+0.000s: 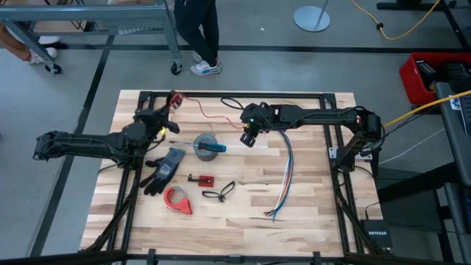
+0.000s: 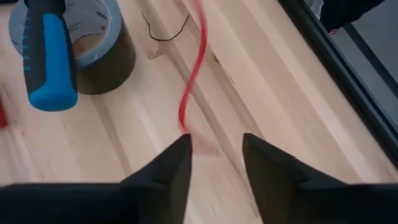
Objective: Coil cords
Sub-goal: Uncoil the red wire from the black spool
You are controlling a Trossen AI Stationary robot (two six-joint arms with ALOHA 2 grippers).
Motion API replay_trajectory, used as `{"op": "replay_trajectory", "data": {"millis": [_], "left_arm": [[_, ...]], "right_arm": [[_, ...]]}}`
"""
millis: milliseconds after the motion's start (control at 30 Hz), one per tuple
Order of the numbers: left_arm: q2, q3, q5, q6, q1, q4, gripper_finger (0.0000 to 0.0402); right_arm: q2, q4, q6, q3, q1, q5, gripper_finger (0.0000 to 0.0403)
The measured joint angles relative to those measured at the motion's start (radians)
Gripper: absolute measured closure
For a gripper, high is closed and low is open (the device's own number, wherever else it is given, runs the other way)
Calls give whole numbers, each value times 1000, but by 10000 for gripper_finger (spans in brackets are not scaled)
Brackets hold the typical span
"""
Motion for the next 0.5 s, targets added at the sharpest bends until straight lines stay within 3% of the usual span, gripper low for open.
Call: {"op": "replay_trajectory", "data": {"millis": [100, 333, 500], "left_arm": [[0, 0, 38, 3, 0, -1, 401], [0, 0, 116, 4, 0, -10, 401], [0, 0, 195, 0, -1, -8, 401]], "right_arm": [[0, 0, -8, 0, 0, 5, 219], [0, 58, -23, 0, -3, 135, 173], [0, 326, -53, 0, -22, -69, 173]]}}
